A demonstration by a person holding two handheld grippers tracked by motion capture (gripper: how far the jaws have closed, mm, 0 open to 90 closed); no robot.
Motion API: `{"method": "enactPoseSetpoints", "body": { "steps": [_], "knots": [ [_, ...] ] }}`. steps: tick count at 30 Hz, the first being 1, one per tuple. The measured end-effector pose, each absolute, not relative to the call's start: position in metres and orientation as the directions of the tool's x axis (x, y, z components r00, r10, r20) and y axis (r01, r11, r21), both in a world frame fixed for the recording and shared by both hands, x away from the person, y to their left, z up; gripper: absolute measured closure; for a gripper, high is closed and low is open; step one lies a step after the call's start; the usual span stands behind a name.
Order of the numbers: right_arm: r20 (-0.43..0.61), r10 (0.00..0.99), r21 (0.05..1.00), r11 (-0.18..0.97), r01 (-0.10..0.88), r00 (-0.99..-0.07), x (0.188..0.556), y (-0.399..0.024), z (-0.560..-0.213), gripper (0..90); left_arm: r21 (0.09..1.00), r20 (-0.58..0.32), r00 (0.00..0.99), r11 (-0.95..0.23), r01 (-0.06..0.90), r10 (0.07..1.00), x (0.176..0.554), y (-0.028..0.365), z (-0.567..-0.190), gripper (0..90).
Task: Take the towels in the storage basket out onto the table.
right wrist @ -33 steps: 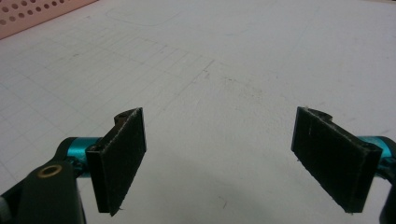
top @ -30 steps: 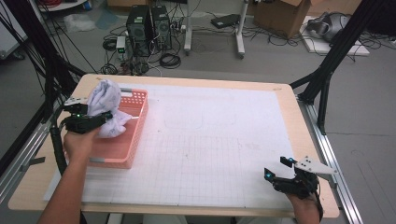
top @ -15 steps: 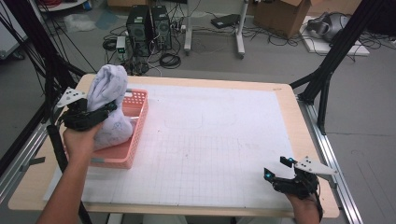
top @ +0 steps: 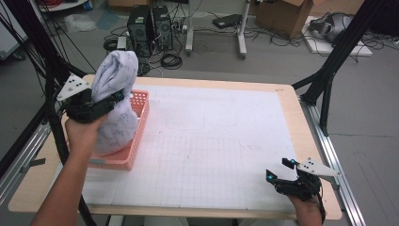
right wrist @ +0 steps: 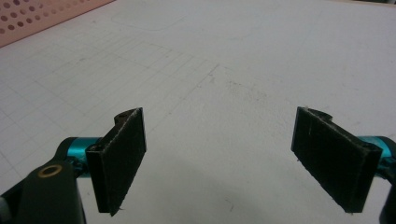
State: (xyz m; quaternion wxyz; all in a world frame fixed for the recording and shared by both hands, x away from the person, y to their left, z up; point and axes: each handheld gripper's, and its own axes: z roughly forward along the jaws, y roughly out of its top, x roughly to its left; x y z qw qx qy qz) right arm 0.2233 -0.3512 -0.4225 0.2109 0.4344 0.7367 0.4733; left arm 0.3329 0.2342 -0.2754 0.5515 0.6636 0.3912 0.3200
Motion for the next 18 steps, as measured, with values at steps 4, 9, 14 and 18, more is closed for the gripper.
{"method": "enactPoseSetpoints", "body": {
  "steps": [4, 9, 14, 18],
  "knots": [
    [0.101, 0.839, 0.883, 0.173, 0.437, -0.535, 0.223, -0.351, -0.422, 16.7, 0.987, -0.014, 0.524, -0.071, 0.141, 0.851, 0.334, 0.234, -0.267, 61.7],
    [0.101, 0.837, 0.881, 0.176, 0.438, -0.538, 0.223, -0.351, -0.423, 16.7, 0.993, -0.005, 0.568, -0.062, 0.098, 0.823, 0.337, 0.232, -0.251, 61.5],
    [0.104, 0.832, 0.881, 0.177, 0.438, -0.545, 0.224, -0.348, -0.423, 16.7, 0.996, 0.025, 0.598, -0.074, 0.057, 0.801, 0.338, 0.225, -0.236, 61.5],
    [0.108, 0.831, 0.881, 0.174, 0.439, -0.545, 0.224, -0.349, -0.423, 16.7, 0.997, 0.05, 0.633, -0.079, 0.017, 0.773, 0.339, 0.214, -0.219, 61.6]
  ]
}}
